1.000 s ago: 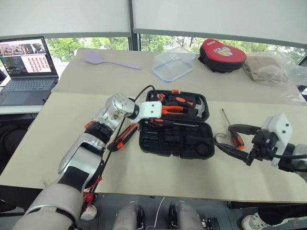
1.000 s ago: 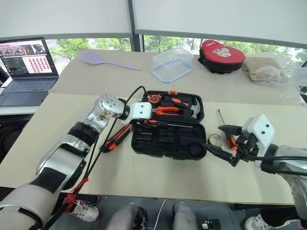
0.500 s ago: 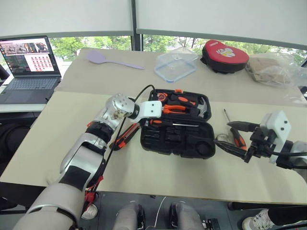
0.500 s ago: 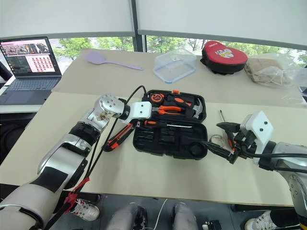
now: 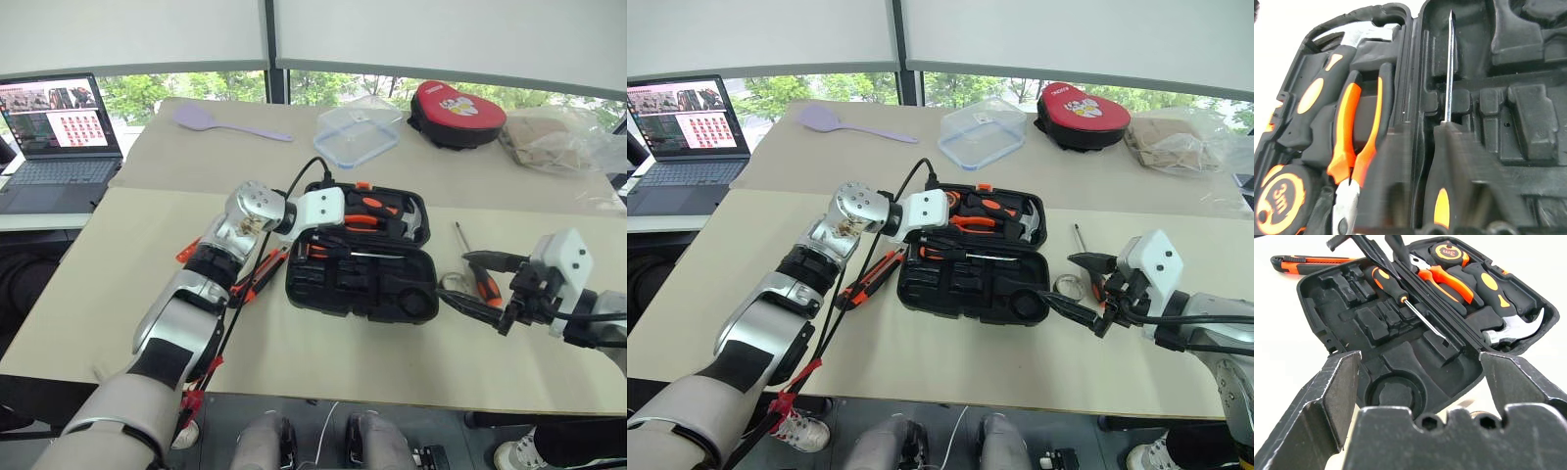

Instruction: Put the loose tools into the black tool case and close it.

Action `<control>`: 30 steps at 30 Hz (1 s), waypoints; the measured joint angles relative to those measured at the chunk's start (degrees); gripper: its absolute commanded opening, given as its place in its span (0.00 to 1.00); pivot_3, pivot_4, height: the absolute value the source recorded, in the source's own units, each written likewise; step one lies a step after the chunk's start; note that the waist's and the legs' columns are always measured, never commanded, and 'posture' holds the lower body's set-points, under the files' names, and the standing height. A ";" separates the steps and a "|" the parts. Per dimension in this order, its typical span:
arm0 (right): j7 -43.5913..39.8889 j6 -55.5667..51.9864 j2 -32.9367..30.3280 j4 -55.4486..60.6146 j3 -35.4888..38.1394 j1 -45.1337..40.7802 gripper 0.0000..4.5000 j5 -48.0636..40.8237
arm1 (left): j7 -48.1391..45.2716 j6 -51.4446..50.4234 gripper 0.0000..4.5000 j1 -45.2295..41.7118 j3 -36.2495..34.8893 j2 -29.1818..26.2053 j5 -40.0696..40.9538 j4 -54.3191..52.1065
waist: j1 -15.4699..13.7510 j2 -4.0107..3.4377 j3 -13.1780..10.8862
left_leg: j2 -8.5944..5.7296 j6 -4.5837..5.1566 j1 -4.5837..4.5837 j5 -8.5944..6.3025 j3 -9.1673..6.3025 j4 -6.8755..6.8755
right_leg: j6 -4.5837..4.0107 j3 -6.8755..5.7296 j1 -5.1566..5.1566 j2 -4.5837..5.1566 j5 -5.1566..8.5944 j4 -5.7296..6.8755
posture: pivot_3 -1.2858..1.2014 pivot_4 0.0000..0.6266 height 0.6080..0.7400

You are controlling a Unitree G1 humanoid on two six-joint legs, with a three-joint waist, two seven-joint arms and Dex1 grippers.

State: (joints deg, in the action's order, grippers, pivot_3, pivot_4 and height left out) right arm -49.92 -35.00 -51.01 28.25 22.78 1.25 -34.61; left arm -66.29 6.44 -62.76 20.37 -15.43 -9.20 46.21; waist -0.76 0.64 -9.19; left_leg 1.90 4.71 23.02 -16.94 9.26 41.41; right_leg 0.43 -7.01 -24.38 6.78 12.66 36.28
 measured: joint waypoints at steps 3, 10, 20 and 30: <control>0.06 -0.01 0.00 0.00 0.00 0.04 1.00 0.00 | 0.16 0.79 0.00 0.06 0.73 0.07 -0.78 1.11 | -0.01 0.00 0.00 | 0.00 0.00 -0.01 0.00 0.00 0.00 | 0.00 0.00 0.00 0.00 0.00 0.00 | 0.52 0.24 0.93; 0.48 -0.03 0.16 0.50 0.01 0.22 1.00 -0.32 | 2.63 3.55 0.00 -0.27 1.90 0.76 -3.05 4.05 | -0.17 0.00 0.01 | 0.00 0.03 -0.08 -0.02 -0.02 0.03 | 0.00 0.00 0.09 0.02 0.00 0.00 | 0.52 0.24 0.93; 1.33 -0.09 0.49 0.54 0.02 0.47 1.00 -0.45 | 5.78 6.17 0.00 -1.98 2.21 1.90 -5.08 8.88 | -0.06 0.01 0.01 | 0.00 0.08 -0.08 -0.05 -0.02 0.07 | 0.00 0.00 0.09 0.05 -0.01 0.03 | 0.52 0.24 0.93; 1.58 -0.10 0.54 0.56 0.03 0.56 1.00 -0.46 | 0.32 2.35 0.00 -2.13 -2.66 2.05 0.51 6.55 | -0.08 0.01 0.01 | 0.00 0.10 0.17 -0.06 -0.04 0.23 | 0.01 -0.04 -0.09 0.05 -0.01 0.10 | 0.52 0.24 0.93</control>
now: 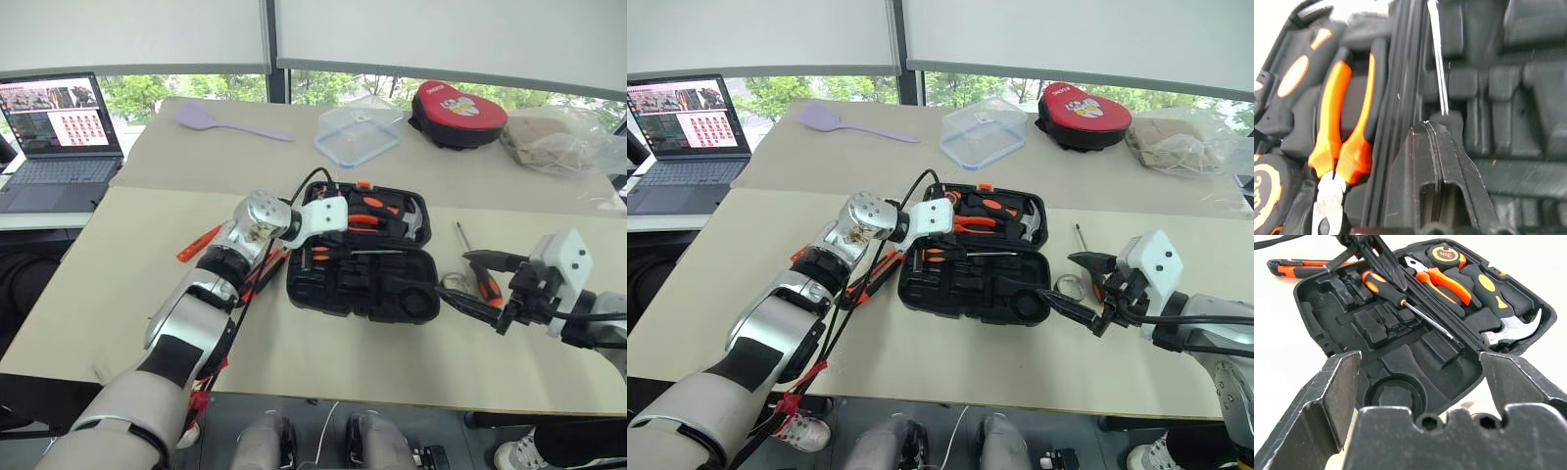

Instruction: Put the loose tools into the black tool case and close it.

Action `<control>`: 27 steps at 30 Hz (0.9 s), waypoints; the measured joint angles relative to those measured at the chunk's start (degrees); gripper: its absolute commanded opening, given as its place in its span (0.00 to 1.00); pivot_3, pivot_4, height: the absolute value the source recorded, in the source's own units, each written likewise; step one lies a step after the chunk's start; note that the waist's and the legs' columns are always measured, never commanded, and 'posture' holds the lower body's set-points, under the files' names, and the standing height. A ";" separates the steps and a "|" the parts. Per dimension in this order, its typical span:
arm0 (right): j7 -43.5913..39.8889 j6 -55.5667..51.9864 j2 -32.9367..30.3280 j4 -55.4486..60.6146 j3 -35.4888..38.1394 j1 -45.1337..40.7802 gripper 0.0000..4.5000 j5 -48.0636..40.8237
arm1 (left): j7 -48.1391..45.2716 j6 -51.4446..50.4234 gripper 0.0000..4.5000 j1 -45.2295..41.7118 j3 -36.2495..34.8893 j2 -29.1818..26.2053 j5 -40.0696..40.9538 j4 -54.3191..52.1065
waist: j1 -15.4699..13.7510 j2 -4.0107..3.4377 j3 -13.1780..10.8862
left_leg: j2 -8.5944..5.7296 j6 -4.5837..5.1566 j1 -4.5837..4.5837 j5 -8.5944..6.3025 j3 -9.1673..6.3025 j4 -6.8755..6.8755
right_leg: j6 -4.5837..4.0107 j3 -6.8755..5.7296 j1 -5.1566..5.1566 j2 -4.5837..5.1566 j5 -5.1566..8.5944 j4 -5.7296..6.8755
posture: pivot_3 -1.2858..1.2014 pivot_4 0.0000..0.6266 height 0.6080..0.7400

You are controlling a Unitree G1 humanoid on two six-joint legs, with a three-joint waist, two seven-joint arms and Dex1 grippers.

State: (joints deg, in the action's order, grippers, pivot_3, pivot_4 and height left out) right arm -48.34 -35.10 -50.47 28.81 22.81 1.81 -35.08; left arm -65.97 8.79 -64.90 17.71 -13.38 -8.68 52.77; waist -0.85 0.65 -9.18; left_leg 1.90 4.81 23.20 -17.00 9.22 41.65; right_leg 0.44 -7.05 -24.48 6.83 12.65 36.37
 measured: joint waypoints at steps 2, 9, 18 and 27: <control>0.00 0.00 0.00 -0.01 0.00 -0.01 1.00 0.00 | -1.21 -0.15 0.00 0.00 -0.26 -0.26 0.70 -2.02 | 0.00 0.00 0.00 | 0.00 0.00 -0.01 0.00 0.00 0.01 | 0.01 0.01 0.01 0.00 0.00 0.01 | 0.52 0.24 0.93; -0.01 0.00 0.00 -0.04 0.00 -0.05 1.00 -0.02 | -0.12 1.23 0.00 0.70 2.50 0.37 -1.94 -3.06 | -0.07 0.00 0.00 | -0.02 0.00 -0.01 0.00 0.00 0.01 | 0.01 0.01 0.02 0.00 -0.01 0.02 | 0.52 0.24 0.93; 0.11 0.00 0.15 0.13 0.19 0.41 1.00 -0.05 | 5.81 5.99 0.00 0.07 5.87 1.82 -7.05 2.73 | -0.07 0.01 0.01 | -0.02 0.05 -0.09 -0.03 -0.04 0.04 | 0.02 0.01 0.12 0.04 -0.01 0.02 | 0.52 0.24 0.93; 1.45 -0.05 1.37 1.58 1.78 4.33 1.00 0.00 | 2.77 4.66 0.12 0.59 3.25 0.90 -4.02 3.17 | 0.13 0.02 0.04 | -0.01 0.13 -0.11 -0.08 -0.05 0.14 | 0.02 0.06 0.06 0.16 -0.01 0.29 | 0.52 0.24 0.93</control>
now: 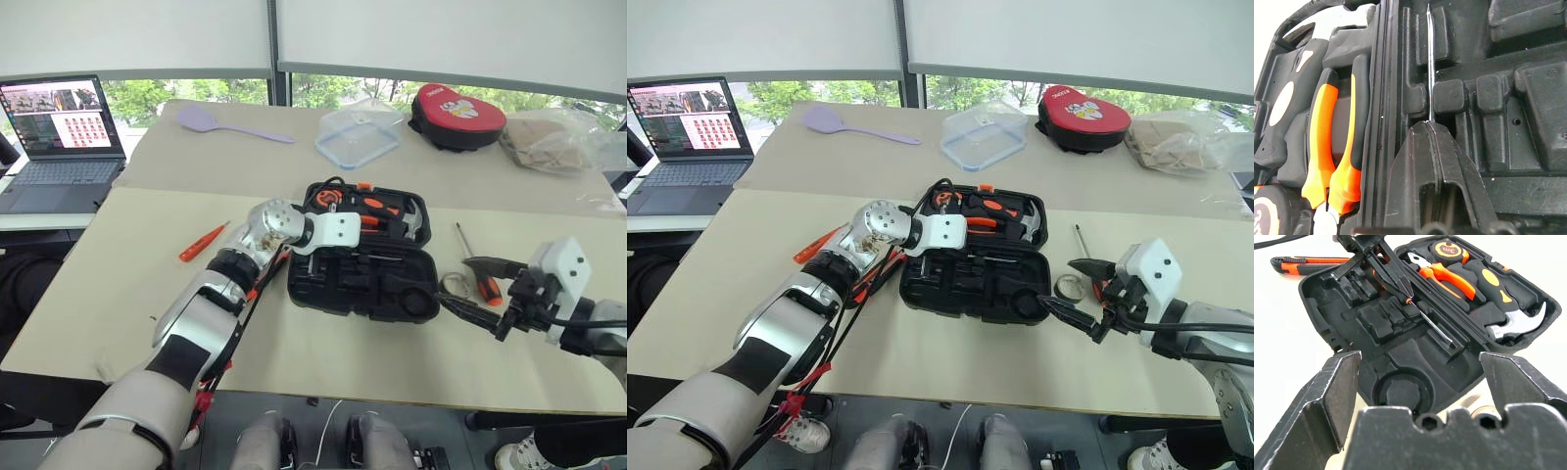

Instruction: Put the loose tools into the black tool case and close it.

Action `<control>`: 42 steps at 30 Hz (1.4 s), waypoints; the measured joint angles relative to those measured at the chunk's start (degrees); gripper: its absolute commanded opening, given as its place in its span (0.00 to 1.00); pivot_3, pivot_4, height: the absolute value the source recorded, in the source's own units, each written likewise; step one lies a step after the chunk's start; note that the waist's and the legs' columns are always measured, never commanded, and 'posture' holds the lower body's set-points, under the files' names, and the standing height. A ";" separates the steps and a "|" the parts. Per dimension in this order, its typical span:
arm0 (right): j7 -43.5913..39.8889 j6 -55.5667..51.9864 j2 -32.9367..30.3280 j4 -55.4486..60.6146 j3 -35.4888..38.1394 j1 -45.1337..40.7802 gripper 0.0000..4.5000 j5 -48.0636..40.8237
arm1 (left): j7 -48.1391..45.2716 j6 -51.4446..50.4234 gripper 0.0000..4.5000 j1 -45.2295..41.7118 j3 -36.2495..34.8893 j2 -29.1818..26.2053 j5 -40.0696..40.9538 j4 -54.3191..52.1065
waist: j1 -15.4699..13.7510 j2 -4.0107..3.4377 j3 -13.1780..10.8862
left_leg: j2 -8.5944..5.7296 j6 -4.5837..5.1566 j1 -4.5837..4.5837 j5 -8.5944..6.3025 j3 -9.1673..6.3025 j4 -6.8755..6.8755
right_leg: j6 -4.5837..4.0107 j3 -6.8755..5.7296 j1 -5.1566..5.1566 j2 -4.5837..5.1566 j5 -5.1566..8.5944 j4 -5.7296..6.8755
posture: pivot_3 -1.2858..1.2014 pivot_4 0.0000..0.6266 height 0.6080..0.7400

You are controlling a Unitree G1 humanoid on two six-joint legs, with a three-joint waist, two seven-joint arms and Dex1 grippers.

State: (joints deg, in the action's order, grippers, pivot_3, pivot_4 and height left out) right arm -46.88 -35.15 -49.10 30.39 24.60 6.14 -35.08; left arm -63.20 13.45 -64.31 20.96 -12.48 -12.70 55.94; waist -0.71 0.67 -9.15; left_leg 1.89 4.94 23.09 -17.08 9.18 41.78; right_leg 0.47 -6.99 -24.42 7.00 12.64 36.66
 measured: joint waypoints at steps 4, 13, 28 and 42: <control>1.46 -1.69 0.58 -0.11 6.46 4.71 1.00 -0.11 | -10.29 -13.00 0.40 5.45 -7.96 -6.16 11.78 -11.60 | 0.62 -0.01 0.00 | 0.03 -0.10 0.27 0.06 0.10 0.00 | -0.02 0.10 -0.48 -0.03 0.03 0.27 | 0.52 0.24 0.93; 0.92 -4.48 1.01 -7.62 18.66 12.95 1.00 -0.17 | -17.38 -54.68 0.98 22.18 -22.38 -26.77 39.21 -56.52 | 0.34 -0.04 0.00 | 0.01 -0.14 -0.31 0.05 0.00 0.02 | 0.42 0.14 0.20 0.02 0.31 0.17 | 0.52 0.24 0.93; 5.27 7.11 4.13 -38.63 -8.73 -15.14 1.00 15.93 | -9.07 -62.31 0.98 36.06 -24.93 -34.55 49.38 -78.04 | 0.51 -0.10 -0.01 | -0.02 -0.22 -0.39 0.11 0.11 -0.03 | -0.04 0.27 0.14 0.00 0.16 0.35 | 0.52 0.24 0.93; 5.77 8.46 6.07 -40.91 -5.76 -14.94 0.23 14.24 | -5.61 -61.01 1.00 36.15 -24.47 -35.83 49.85 -78.06 | 0.59 -0.14 -0.02 | -0.01 -0.24 -0.39 0.12 0.15 -0.04 | -0.04 0.29 0.13 0.00 0.16 0.35 | 0.52 0.24 0.93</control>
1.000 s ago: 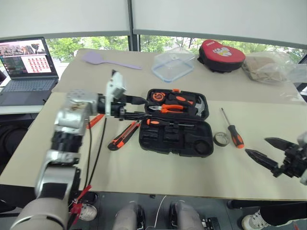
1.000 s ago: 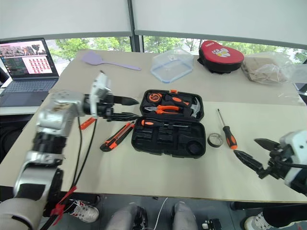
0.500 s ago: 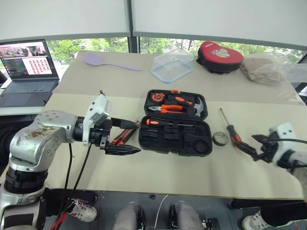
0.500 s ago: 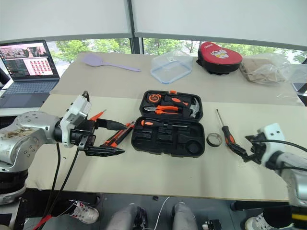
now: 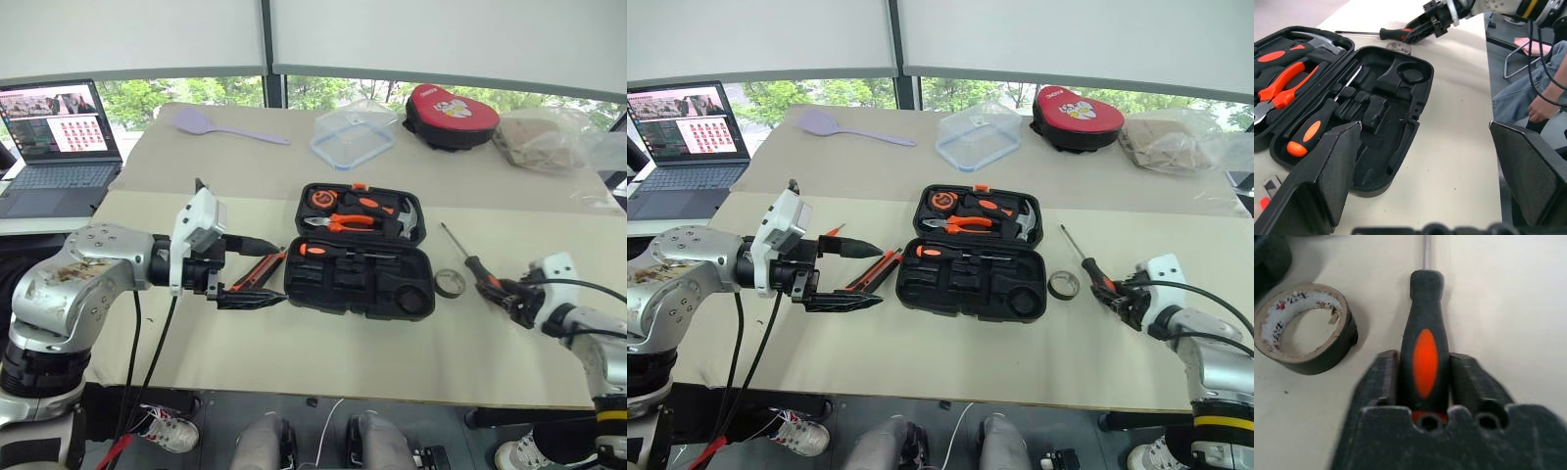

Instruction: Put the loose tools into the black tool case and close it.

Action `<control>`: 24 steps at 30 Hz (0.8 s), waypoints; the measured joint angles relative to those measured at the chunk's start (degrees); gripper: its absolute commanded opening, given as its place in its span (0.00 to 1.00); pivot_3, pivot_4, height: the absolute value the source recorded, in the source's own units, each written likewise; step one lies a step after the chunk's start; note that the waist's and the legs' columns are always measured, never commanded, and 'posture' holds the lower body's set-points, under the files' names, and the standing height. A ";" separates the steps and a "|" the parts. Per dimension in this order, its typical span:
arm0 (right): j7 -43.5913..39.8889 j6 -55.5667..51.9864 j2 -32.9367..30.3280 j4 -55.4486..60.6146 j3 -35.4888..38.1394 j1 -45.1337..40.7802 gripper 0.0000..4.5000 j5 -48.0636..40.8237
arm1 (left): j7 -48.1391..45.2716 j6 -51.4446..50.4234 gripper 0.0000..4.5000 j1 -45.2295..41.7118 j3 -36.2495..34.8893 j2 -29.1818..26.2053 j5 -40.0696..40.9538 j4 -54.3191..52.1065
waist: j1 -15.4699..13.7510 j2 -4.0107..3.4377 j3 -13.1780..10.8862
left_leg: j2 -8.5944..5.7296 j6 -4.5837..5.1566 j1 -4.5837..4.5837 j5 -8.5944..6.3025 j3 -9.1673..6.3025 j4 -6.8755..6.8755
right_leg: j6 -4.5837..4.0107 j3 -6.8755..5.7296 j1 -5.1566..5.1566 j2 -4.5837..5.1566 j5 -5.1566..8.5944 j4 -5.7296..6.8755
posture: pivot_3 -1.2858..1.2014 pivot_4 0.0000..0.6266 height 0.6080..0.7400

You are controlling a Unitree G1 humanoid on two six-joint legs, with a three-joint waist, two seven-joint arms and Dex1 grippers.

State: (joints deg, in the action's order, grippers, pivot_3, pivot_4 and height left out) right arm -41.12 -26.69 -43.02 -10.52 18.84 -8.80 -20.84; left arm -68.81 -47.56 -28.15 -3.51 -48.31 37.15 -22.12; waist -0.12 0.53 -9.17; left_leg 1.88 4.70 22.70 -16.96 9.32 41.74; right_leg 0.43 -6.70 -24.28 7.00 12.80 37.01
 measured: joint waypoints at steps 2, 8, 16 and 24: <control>-2.00 -0.36 -1.37 1.60 0.96 0.09 0.23 -1.53 | -0.13 0.33 1.00 0.03 0.25 -0.77 -0.02 0.07 | 0.15 -0.04 -0.02 | 0.00 0.00 0.00 0.00 0.00 -0.02 | 0.00 0.02 -0.01 -0.01 0.00 0.00 | 0.52 0.24 0.93; -16.81 -1.02 -8.75 7.57 -3.11 -9.13 0.23 -5.39 | -1.77 4.12 1.00 1.82 2.99 -2.41 -2.85 2.15 | 0.90 -0.20 -0.06 | 0.08 -0.10 -0.11 0.03 0.06 -0.18 | -0.09 0.04 -0.04 -0.14 0.06 -0.01 | 0.52 0.24 0.93; -31.49 9.46 -5.56 7.61 -24.57 -23.13 0.23 2.68 | -2.67 6.34 1.00 -0.85 4.49 -2.22 -3.47 5.06 | 0.71 -0.19 -0.08 | 0.01 -0.09 -0.04 0.04 0.12 -0.18 | -0.09 0.03 -0.11 -0.04 0.06 -0.02 | 0.52 0.24 0.93; -31.39 24.34 -2.22 -8.58 -31.53 -29.24 0.23 14.57 | -1.65 7.23 1.00 0.46 4.66 -1.52 -3.48 4.80 | 0.43 -0.18 -0.10 | -0.01 -0.08 0.21 0.05 0.12 -0.11 | -0.09 -0.11 -0.31 -0.02 0.07 -0.01 | 0.52 0.24 0.93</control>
State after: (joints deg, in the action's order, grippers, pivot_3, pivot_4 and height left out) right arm -72.51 -2.34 -45.24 -19.11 -12.69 -38.04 -6.27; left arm -70.45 -40.33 -27.69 1.14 -49.83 33.67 -17.32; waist 0.31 0.35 -9.27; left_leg 1.87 4.62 22.91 -16.91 9.45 41.63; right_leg 0.34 -6.81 -24.60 6.98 12.86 37.00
